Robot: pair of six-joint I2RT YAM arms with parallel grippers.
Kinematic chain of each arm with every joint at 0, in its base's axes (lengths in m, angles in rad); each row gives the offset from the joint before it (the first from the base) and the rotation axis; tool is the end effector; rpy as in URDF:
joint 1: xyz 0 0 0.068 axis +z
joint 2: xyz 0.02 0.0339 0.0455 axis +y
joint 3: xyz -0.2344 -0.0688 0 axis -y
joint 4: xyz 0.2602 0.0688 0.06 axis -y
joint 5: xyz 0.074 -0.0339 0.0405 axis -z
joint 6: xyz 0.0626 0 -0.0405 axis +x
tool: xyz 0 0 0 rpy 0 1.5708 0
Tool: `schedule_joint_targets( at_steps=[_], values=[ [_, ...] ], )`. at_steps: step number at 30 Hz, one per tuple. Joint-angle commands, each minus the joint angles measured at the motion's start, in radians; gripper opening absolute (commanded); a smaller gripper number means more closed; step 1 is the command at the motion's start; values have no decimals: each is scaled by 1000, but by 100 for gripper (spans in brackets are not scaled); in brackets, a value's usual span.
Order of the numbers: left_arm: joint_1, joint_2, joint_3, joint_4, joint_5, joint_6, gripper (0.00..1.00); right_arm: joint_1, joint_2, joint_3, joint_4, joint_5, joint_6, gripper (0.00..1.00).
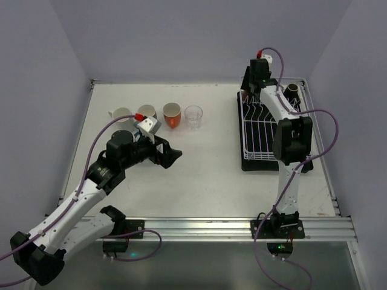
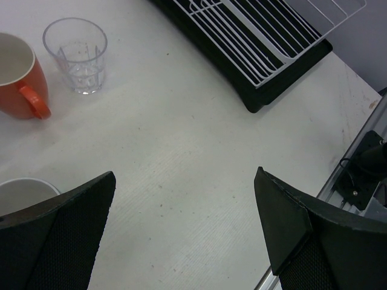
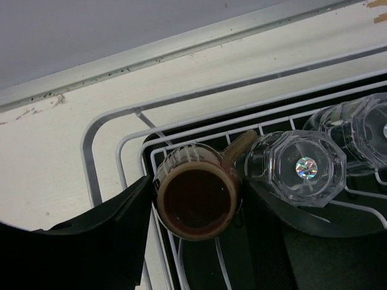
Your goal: Unload the cups from the dish rack
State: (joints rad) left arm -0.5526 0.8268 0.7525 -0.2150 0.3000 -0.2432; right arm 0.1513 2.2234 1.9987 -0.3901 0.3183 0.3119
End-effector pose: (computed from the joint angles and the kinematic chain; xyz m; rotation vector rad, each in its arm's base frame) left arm 0.2060 -0.1488 0.2883 0.5092 1.8620 -0.8215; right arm 0.5352 0.0618 0.2233 0.3497 2.1230 -0.0800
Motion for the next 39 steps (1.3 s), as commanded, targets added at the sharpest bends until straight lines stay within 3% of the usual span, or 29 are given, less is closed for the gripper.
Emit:
schedule_joint_targets(
  at_steps=[1,7,14,19,21,29,34,39],
  values=[
    [-6,15,28,51,27,-5,100,8,-166,-31,148,14,-51,25],
    [-6,40,68,52,71,-48,100,14,-298,-69,191,31,-102,24],
    [-6,61,85,146,161,-169,100,14,-517,-283,270,-76,-30,23],
    [-21,109,67,339,229,-327,98,43,-743,-545,362,-293,196,22],
    [-46,132,56,420,248,-384,97,80,-878,-722,483,-358,313,21],
    [-105,199,22,568,209,-453,89,223,-1234,-1222,799,-553,622,22],
    [-128,241,19,629,208,-481,87,254,-1344,-1354,853,-628,725,22],
    [-147,285,19,710,218,-527,83,290,-1357,-1394,901,-647,768,23]
  ],
)
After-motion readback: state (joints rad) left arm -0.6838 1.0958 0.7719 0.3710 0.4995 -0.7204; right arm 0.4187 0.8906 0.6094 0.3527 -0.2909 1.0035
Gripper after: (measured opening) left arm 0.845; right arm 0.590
